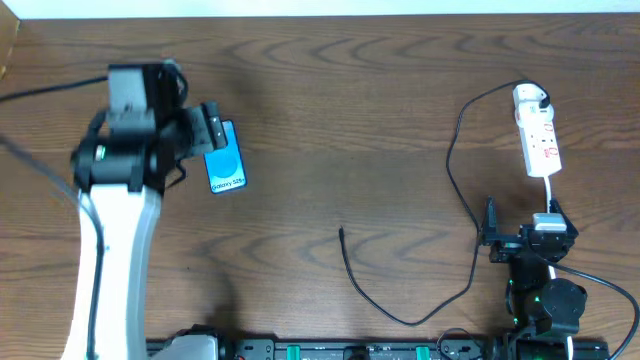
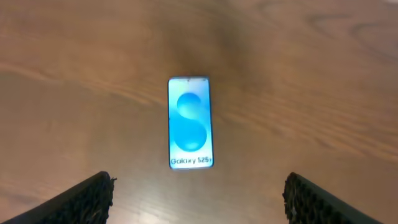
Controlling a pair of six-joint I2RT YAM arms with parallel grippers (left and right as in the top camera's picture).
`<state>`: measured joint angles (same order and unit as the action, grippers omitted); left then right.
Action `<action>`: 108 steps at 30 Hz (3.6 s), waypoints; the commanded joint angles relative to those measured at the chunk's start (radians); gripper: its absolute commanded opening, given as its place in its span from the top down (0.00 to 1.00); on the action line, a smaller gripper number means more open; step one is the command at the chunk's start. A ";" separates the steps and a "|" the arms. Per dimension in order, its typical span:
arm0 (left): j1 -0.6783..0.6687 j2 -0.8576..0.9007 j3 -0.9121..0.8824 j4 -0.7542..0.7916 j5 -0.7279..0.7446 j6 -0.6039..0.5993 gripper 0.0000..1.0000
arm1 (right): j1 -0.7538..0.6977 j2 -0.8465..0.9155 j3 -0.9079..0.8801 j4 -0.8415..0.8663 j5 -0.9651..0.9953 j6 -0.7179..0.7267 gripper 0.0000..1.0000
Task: Plug charger to phone and switch on socket
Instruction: 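Move the left gripper forward over the blue phone and lower it, then close the left gripper on the phone's top edge and tilt it up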
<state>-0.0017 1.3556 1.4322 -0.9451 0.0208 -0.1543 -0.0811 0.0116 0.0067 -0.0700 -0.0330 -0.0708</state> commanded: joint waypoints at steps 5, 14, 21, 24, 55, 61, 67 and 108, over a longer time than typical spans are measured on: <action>0.003 0.247 0.051 -0.133 -0.005 -0.042 0.12 | 0.004 -0.005 -0.001 -0.005 0.001 -0.013 0.01; 0.002 0.371 0.051 -0.111 -0.005 -0.047 0.16 | 0.004 -0.005 -0.001 -0.005 0.001 -0.013 0.01; 0.003 0.372 0.051 -0.075 -0.005 -0.065 0.02 | 0.004 -0.005 -0.001 -0.005 0.001 -0.013 0.01; 0.003 0.377 0.051 -0.058 -0.005 -0.064 0.02 | 0.004 -0.005 -0.001 -0.005 0.001 -0.013 0.01; 0.042 0.736 0.183 -0.032 -0.005 -0.109 0.02 | 0.004 -0.005 -0.001 -0.005 0.001 -0.013 0.01; 0.042 0.736 0.130 0.048 -0.005 -0.109 0.02 | 0.004 -0.005 -0.001 -0.005 0.001 -0.013 0.01; 0.042 0.737 0.109 0.069 -0.005 -0.090 0.02 | 0.004 -0.005 -0.001 -0.005 0.001 -0.013 0.01; 0.032 0.737 -0.013 0.250 -0.005 -0.083 0.02 | 0.004 -0.005 -0.001 -0.005 0.001 -0.013 0.01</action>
<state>0.0319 2.0796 1.4368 -0.6994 0.0208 -0.2543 -0.0811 0.0116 0.0067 -0.0704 -0.0330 -0.0708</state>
